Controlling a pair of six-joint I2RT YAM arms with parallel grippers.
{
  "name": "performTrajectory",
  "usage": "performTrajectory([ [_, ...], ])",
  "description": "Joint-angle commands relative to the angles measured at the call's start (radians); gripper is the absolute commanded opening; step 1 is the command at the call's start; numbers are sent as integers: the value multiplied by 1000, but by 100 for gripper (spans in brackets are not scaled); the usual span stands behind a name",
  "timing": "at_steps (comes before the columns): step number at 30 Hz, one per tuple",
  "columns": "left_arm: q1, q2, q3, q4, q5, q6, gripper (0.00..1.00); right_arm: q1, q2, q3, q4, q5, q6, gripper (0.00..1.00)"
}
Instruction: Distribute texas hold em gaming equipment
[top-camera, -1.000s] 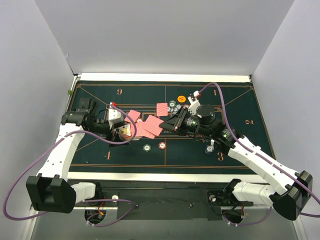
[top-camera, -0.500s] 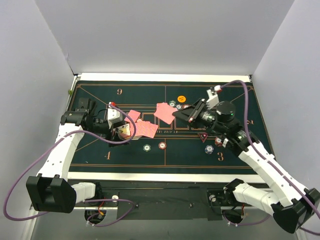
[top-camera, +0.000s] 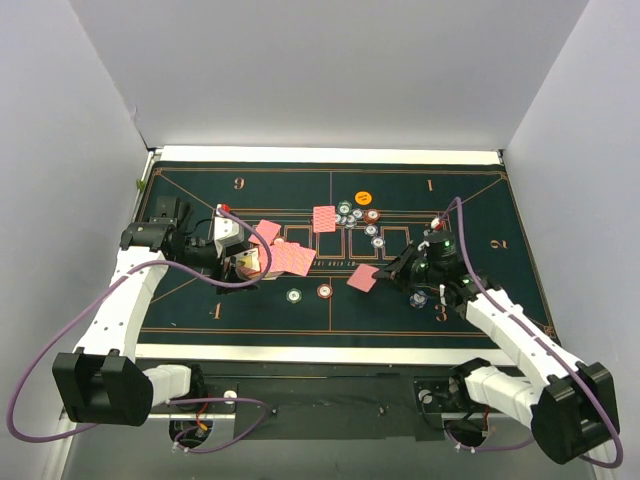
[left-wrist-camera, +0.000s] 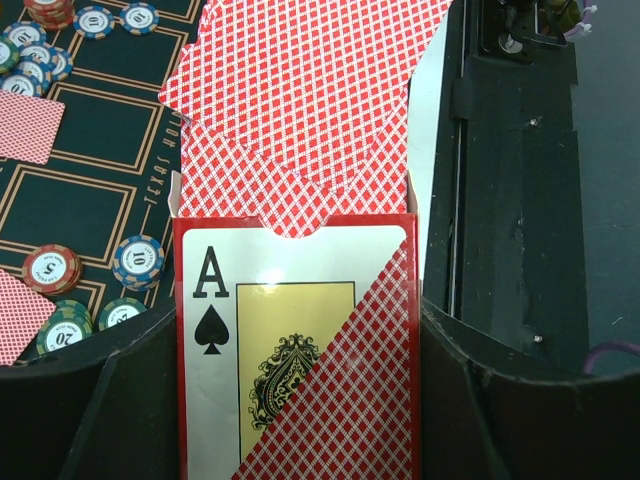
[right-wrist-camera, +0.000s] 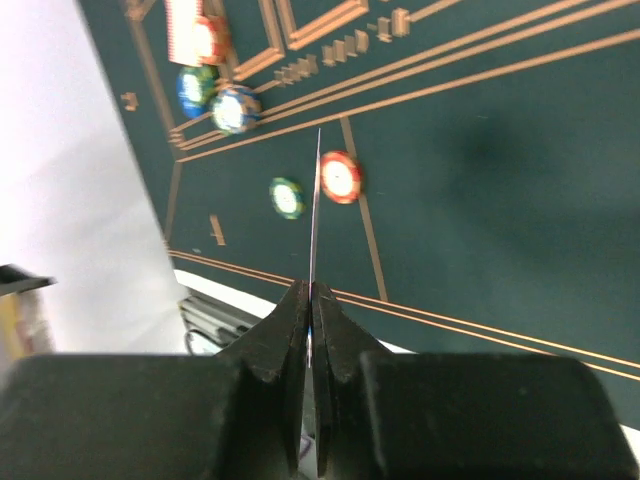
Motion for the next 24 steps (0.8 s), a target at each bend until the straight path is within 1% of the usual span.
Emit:
performTrajectory([
  [1,7,-29,57,-13,76,19,0,-6,36,-36,17,63,-90,0],
  [11,9,-39,60,-16,76,10,0,-17,120,-100,78,143,-148,0],
  [14,9,-43,61,-16,74,7,0,-18,134,-115,61,177,-162,0],
  [19,7,-46,60,-15,74,4,0,-18,143,-117,-43,264,-206,0],
  [21,7,-48,61,-13,73,2,0,-18,148,-114,-81,295,-216,3],
  [22,7,-48,60,-12,73,2,0,-18,149,-112,-92,300,-220,9],
  [23,7,-49,60,-12,73,2,0,-20,149,-108,-98,310,-220,12],
  [24,7,-48,60,-12,71,2,0,-18,149,-106,-109,311,-220,21],
])
